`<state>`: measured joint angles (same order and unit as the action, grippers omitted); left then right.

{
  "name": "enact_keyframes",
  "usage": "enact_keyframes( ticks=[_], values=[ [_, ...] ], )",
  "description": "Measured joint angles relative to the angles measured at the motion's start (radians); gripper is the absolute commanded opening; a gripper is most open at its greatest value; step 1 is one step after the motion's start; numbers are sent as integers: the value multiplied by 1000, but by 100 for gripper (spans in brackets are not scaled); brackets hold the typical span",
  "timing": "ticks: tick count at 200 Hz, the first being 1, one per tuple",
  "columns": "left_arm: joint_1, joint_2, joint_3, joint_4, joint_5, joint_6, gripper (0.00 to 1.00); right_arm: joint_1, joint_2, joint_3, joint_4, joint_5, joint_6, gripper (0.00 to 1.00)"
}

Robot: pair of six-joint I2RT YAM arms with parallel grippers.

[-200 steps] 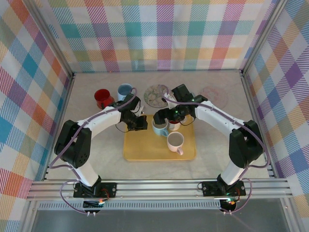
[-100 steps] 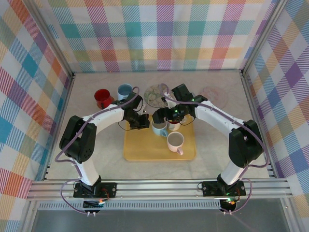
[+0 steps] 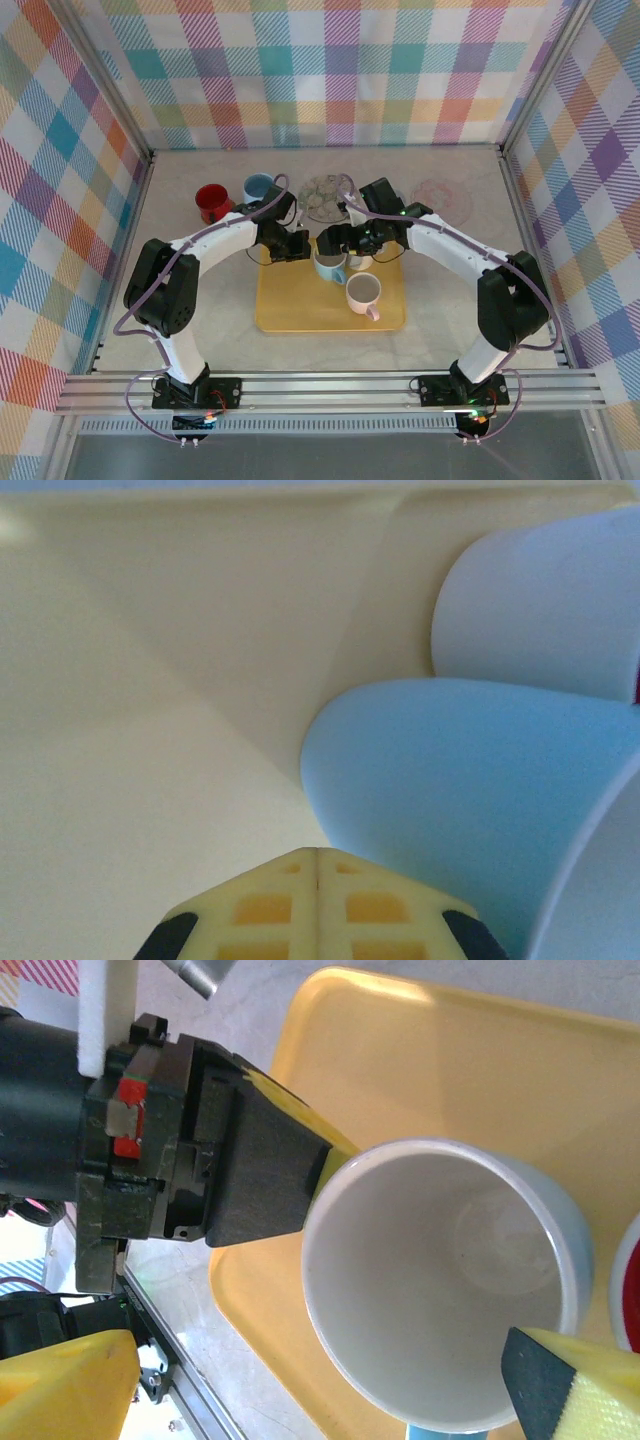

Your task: Place the cup by the coaster

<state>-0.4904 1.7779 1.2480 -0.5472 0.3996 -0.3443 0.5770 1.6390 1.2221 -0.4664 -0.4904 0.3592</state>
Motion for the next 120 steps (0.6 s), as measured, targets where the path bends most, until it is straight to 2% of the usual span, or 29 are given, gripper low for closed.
enact_keyframes(
  ticks=[120],
  values=[
    [0,48,53,-3,-19,0,0,0,-47,-52,18,-1,49,94]
  ],
)
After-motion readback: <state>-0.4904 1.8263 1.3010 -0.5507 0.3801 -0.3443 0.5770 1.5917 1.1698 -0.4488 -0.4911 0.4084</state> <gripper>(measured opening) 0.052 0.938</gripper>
